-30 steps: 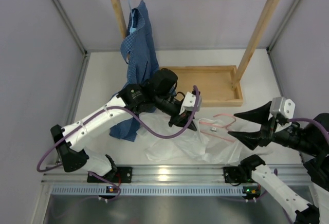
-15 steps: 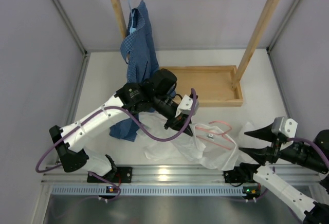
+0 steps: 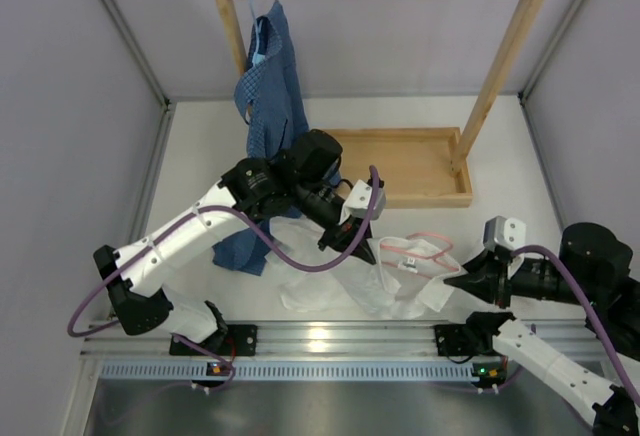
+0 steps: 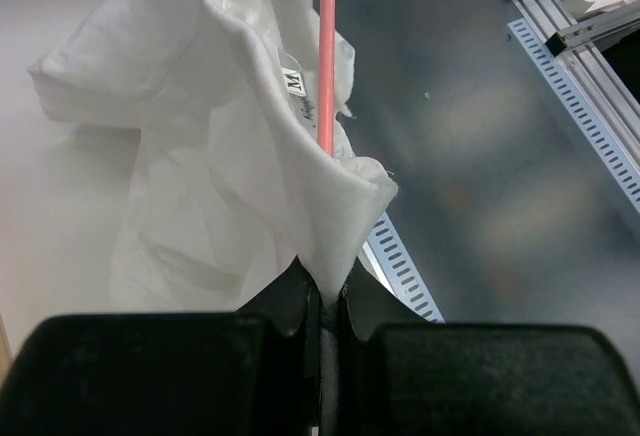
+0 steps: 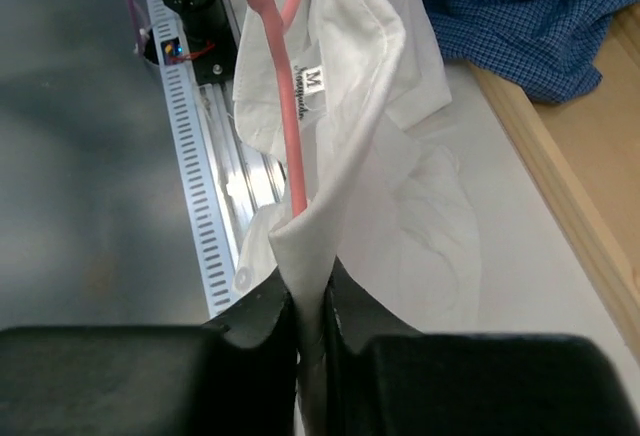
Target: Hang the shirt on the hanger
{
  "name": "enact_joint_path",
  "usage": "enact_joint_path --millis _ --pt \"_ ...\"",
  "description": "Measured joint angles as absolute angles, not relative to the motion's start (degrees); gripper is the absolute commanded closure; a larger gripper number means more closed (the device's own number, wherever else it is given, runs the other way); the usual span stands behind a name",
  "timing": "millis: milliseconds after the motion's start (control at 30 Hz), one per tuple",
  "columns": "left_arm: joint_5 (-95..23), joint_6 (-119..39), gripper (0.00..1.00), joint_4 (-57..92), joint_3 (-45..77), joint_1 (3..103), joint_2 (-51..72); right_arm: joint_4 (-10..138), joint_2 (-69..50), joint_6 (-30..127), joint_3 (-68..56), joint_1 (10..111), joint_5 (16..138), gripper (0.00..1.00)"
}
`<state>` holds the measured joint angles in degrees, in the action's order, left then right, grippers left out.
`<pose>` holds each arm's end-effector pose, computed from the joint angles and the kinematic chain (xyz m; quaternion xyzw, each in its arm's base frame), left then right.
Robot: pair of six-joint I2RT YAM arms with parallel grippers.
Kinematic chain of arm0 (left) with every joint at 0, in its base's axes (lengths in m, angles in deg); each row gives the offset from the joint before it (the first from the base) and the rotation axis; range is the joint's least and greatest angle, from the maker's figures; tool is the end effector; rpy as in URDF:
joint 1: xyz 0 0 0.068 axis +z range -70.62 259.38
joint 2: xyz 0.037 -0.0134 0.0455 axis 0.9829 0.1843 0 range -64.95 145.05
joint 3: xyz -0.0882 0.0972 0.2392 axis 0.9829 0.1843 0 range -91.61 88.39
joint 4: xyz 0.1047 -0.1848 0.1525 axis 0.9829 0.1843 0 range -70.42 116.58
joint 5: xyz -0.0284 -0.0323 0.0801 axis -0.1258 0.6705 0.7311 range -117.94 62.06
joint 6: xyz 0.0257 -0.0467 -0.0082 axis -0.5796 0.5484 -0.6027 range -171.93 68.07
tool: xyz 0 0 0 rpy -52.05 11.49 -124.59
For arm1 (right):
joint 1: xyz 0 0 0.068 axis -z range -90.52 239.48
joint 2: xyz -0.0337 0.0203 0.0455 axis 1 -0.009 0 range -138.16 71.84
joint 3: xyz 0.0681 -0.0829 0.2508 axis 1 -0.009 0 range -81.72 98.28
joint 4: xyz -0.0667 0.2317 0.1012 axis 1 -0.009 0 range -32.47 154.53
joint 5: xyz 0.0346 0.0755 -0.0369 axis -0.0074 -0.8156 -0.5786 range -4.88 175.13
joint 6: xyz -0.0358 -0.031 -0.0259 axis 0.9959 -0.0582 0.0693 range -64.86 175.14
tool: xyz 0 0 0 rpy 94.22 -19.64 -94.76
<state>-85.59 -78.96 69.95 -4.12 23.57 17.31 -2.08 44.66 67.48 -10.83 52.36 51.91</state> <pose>0.1359 -0.2534 0.4177 0.6780 0.4613 -0.5152 0.2492 0.0013 0.0254 0.4064 -0.4776 0.6593 0.3463 0.4662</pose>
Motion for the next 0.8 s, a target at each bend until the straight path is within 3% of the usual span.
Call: enact_joint_path --millis 33,233,367,400,433,567,800 --pt "-85.57 -78.67 1.0 70.12 -4.38 23.59 17.35 -1.73 44.4 67.33 -10.91 52.36 51.89 1.0" --pt "-84.5 -76.86 1.0 70.1 -6.33 23.94 17.92 2.25 45.95 65.27 -10.94 52.14 55.98 1.0" --pt "-81.66 -73.97 0.65 69.4 -10.46 23.91 19.95 4.96 47.91 62.72 -10.98 52.1 63.15 1.0" --pt "-80.28 -72.77 0.27 69.21 -11.71 23.91 20.41 5.46 48.29 62.08 -10.98 52.1 65.38 1.0" --pt "-78.73 -71.48 0.02 68.77 -12.75 23.91 20.67 5.77 48.5 61.49 -10.96 52.1 67.02 1.0" --pt "-69.61 -63.44 0.02 66.04 -15.97 23.87 20.54 6.51 48.46 59.9 -10.72 52.1 72.92 1.0" --pt "-42.4 -48.45 0.02 58.8 -17.87 23.83 15.28 7.52 45.79 59.02 -6.39 52.1 81.7 1.0"
